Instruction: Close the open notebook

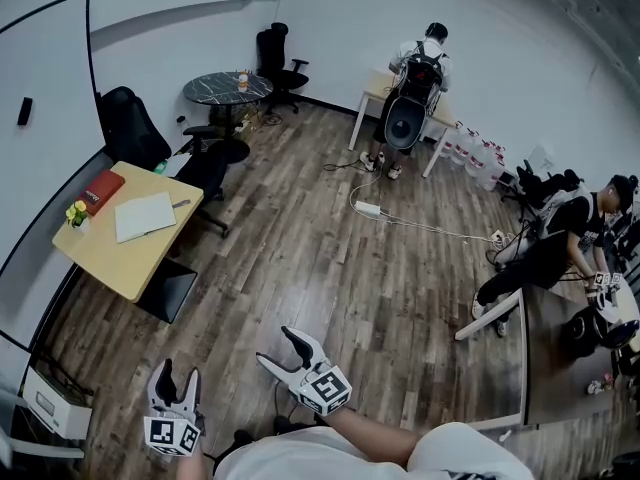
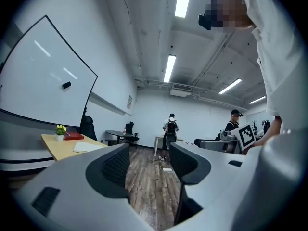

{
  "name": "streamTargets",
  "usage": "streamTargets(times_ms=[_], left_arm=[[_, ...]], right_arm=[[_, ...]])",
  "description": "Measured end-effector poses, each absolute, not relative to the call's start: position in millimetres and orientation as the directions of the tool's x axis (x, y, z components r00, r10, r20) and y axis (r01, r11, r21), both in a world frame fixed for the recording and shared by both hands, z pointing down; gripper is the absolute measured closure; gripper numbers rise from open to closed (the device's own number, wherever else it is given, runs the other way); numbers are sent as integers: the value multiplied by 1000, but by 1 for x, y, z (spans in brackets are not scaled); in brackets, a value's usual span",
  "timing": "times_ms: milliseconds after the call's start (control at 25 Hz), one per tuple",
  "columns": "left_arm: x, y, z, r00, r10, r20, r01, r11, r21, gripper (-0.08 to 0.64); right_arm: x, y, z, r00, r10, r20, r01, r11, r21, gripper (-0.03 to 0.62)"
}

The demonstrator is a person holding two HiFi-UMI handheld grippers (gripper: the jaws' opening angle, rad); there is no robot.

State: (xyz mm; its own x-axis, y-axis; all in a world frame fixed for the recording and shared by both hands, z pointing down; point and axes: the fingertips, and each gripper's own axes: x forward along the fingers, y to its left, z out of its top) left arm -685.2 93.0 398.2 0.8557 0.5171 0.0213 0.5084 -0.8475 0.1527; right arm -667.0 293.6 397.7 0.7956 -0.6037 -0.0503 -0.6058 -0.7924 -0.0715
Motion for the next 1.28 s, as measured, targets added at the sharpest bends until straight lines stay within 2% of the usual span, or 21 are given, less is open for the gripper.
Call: streamTargets(times_ms=[520,1280], left_arm=[[-689,114,398,873,487,26,479,-867,135,314],[-682,118,426,900,430,69,410,-890,199,319]], right_arm=[[-665,320,404,786,-616,-52,-618,-785,-48,253],[-640,322,441,742,-671,-8,-666,-736,-123,253]])
